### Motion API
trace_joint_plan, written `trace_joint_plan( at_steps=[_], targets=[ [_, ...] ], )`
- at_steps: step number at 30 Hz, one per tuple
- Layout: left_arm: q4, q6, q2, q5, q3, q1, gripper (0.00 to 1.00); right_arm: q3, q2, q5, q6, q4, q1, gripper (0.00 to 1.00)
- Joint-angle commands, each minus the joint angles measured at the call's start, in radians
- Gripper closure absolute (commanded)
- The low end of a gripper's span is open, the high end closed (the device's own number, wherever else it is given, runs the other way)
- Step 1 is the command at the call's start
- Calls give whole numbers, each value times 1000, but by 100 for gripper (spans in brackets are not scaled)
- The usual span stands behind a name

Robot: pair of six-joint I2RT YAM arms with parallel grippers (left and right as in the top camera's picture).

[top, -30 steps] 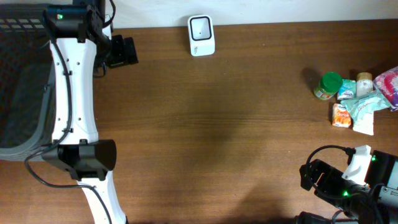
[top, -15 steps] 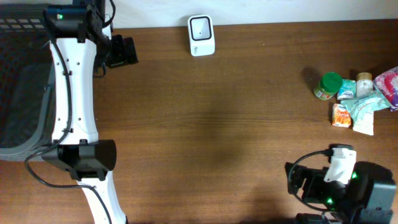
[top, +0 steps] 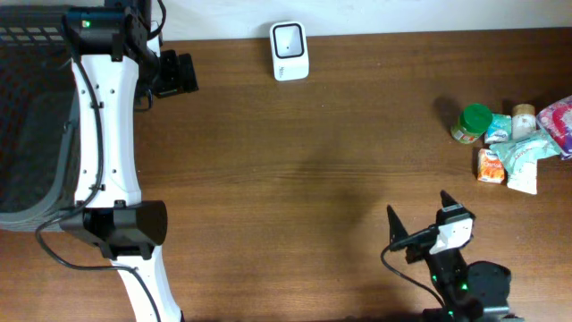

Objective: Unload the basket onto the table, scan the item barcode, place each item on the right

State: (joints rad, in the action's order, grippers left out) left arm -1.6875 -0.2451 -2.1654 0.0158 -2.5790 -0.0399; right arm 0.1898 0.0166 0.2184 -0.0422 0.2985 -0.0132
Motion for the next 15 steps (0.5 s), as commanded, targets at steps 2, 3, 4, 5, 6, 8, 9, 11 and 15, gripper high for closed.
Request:
trace_joint_plan(
  at_steps=[2,3,4,5,6,8,9,11,15],
  targets=[
    [-1,12,17,7,-6,-3,1,-117,-13,-21,-7,-136,-6,1],
    [-1,12,17,7,-6,-3,1,-140,-13,-21,-7,-169,-6,1],
    [-1,12,17,7,-6,-3,1,-164,-13,-21,-7,-198,-6,1],
    [-1,12,17,7,-6,-3,1,-183,-13,-30,-6,-236,-6,1],
    [0,12,17,7,-6,-3,1,-184,-13,-56,-6,-238,-6,1],
    [-1,12,17,7,-6,-3,1,-184,-13,-95,-5,-235,-6,1],
    [0,12,17,7,-6,-3,1,-184,-13,-101,-5,-233,-6,1],
    [-1,12,17,7,-6,-3,1,-184,-13,-105,-2,-229,-6,1],
    [-1,12,17,7,-6,-3,1,-184,-13,-189,106,-220,-6,1]
  ],
)
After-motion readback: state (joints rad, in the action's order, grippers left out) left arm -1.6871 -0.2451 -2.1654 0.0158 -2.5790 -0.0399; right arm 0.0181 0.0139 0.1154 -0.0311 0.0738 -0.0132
